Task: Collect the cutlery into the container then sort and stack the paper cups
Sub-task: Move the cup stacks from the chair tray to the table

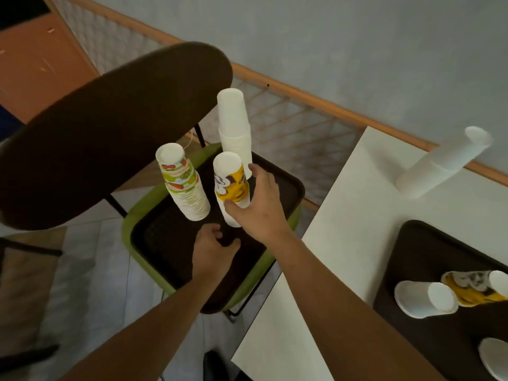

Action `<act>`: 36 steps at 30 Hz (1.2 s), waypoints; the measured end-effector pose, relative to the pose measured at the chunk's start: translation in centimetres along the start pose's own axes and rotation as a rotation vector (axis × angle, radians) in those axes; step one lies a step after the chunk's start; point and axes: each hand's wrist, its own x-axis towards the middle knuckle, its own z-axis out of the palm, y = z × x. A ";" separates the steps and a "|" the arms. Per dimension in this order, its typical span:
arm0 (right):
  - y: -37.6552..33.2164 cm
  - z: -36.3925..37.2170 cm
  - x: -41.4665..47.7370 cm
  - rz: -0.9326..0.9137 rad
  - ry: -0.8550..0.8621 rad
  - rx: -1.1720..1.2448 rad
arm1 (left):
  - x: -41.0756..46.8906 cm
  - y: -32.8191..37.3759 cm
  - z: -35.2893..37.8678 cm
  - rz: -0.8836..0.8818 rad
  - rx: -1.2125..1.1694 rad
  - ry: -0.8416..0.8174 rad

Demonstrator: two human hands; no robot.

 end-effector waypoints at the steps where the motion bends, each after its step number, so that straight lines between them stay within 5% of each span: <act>1: 0.0 0.5 0.3 0.008 -0.003 -0.003 | 0.8 -0.1 0.0 -0.004 0.010 -0.015; 19: 0.4 -1.8 0.1 -0.075 0.085 0.081 | 2.9 4.0 1.8 0.265 -0.077 -0.007; 30: -0.6 -20.1 -0.8 -0.119 0.320 0.098 | -2.5 20.4 7.7 0.729 -0.072 0.004; 36: 5.2 -31.4 -3.5 -0.067 0.446 0.107 | -6.7 27.6 17.4 0.706 -0.138 -0.204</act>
